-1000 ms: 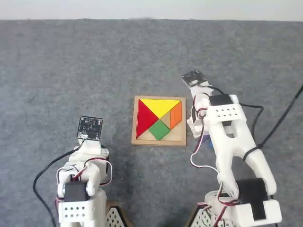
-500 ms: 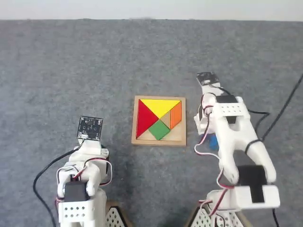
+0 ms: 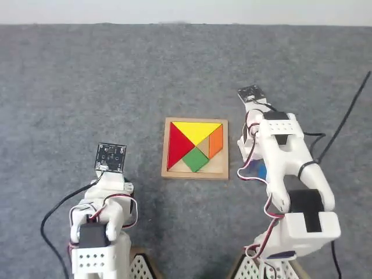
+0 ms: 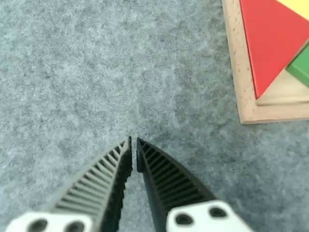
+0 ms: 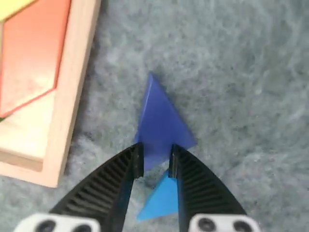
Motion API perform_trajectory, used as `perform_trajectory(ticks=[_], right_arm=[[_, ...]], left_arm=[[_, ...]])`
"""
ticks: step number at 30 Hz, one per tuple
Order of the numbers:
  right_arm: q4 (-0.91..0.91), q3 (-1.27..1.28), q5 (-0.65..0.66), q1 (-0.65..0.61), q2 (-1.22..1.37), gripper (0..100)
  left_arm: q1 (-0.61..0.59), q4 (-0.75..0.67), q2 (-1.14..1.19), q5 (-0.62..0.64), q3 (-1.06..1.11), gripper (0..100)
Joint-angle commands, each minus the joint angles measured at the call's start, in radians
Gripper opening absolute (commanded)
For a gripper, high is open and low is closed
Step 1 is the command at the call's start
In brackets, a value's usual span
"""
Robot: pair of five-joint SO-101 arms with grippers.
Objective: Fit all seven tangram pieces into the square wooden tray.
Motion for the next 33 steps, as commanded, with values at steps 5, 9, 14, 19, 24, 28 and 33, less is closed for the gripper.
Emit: perform_trajectory(ticks=[5, 9, 14, 19, 24, 28, 33], right_arm=[[-0.018, -0.026, 0.031, 0.002, 0.007, 11.3], [-0.018, -0.026, 0.040, 0.007, 0.007, 17.5], [-0.016, -0.025, 0.051, 0.001, 0.005, 30.2], [-0.021, -0.031, 0.051, 0.004, 0.004, 30.3], [-0.041, -0.051, 0.058, 0.002, 0.012, 30.5], [-0.053, -0.058, 0.083, 0.005, 0.015, 30.4], [-0.047, -0.054, 0.083, 0.007, 0.019, 30.3]], left_arm=[[0.005, 0.003, -0.017, -0.002, -0.010, 2], [0.005, 0.003, -0.017, -0.002, -0.010, 2], [0.005, 0.003, -0.017, -0.002, -0.010, 2], [0.005, 0.003, -0.017, -0.002, -0.010, 2], [0.005, 0.003, -0.017, -0.002, -0.010, 2], [0.005, 0.003, -0.017, -0.002, -0.010, 2], [0.005, 0.003, -0.017, -0.002, -0.010, 2]])
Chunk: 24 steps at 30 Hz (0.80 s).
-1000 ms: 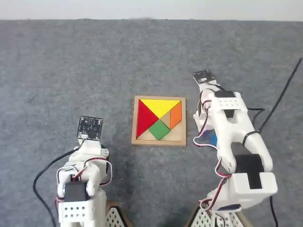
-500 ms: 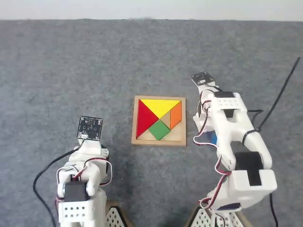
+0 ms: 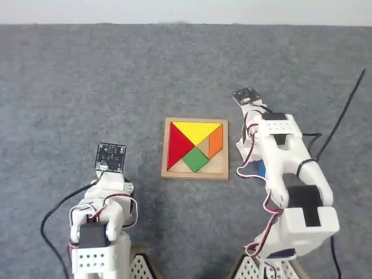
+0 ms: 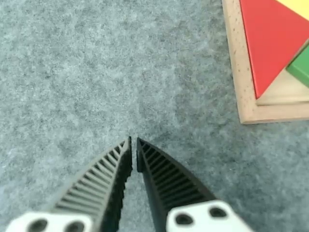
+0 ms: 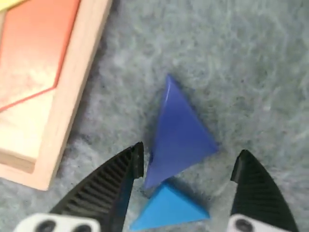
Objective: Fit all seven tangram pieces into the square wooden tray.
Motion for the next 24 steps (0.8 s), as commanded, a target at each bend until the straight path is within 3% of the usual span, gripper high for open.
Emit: perform_trajectory(ticks=[1, 11, 18, 24], right_arm=[[-0.016, -0.051, 0.002, 0.012, -0.001, 30.3], [-0.038, -0.075, -0.002, 0.001, 0.076, 29.8], [-0.036, -0.075, -0.009, -0.001, 0.076, 14.2], [-0.036, -0.074, -0.011, 0.004, 0.076, 12.5]], left_arm=[[0.005, 0.003, -0.017, -0.002, -0.010, 2], [0.005, 0.003, -0.017, -0.002, -0.010, 2], [0.005, 0.003, -0.017, -0.002, -0.010, 2], [0.005, 0.003, -0.017, -0.002, -0.010, 2]])
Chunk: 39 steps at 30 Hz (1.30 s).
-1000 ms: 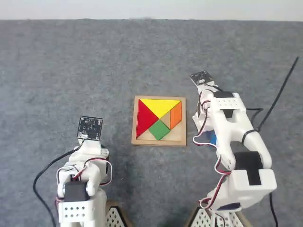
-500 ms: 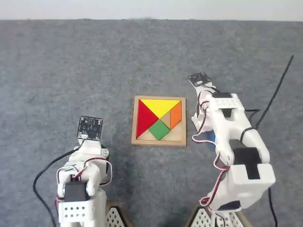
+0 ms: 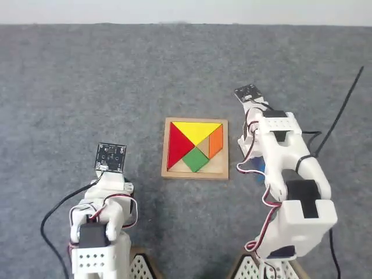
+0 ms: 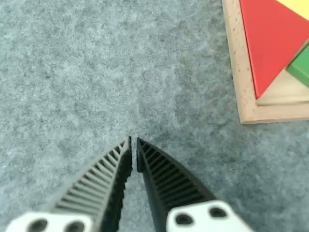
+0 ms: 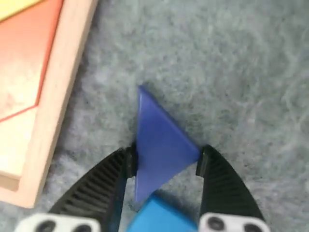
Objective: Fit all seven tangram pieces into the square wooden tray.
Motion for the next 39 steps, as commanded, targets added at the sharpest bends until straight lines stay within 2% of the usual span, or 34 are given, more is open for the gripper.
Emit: perform_trajectory(ticks=[1, 17, 23, 24, 26, 30, 33, 39], right_arm=[[-0.007, -0.025, -0.025, -0.002, 0.002, 12.5], [0.114, -0.023, -0.209, -0.010, -0.231, 12.3], [0.107, -0.032, -0.207, -0.051, -0.240, 12.6], [0.105, -0.051, -0.163, -0.058, -0.240, 12.7], [0.122, -0.106, 0.028, -0.058, -0.229, 13.9], [0.202, -0.192, 0.285, -0.065, -0.196, 28.1], [0.216, -0.233, 0.391, -0.077, -0.159, 33.3], [0.203, -0.241, 0.543, -0.085, -0.038, 33.4]], left_arm=[[0.005, 0.003, -0.017, -0.002, -0.010, 2], [0.005, 0.003, -0.017, -0.002, -0.010, 2], [0.005, 0.003, -0.017, -0.002, -0.010, 2], [0.005, 0.003, -0.017, -0.002, -0.010, 2], [0.005, 0.003, -0.017, -0.002, -0.010, 2], [0.005, 0.003, -0.017, -0.002, -0.010, 2], [0.005, 0.003, -0.017, -0.002, -0.010, 2], [0.005, 0.003, -0.017, -0.002, -0.010, 2]])
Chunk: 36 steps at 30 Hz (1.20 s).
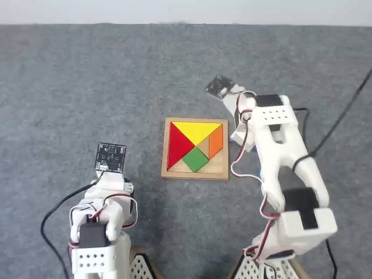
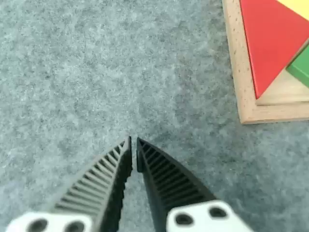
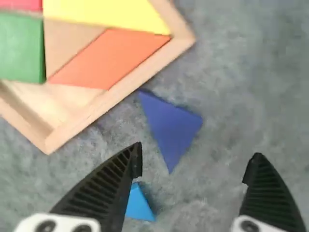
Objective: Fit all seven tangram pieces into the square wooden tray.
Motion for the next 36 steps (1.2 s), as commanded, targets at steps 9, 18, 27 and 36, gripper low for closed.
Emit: perform_trajectory(ticks=[9, 18, 27, 36], right_arm=[[-0.044, -0.049, 0.183, -0.008, 0.085, 33.3], [-0.054, -0.057, 0.216, -0.015, 0.203, 26.6], [-0.054, -0.057, 0.146, -0.013, 0.214, 24.1], [-0.051, -0.058, -0.049, -0.012, 0.203, 24.0]], left_arm=[[0.005, 0.003, -0.017, -0.002, -0.010, 2], [0.005, 0.003, -0.017, -0.002, -0.010, 2], [0.005, 0.003, -0.017, -0.002, -0.010, 2], [0.005, 0.003, -0.017, -0.002, -0.010, 2]])
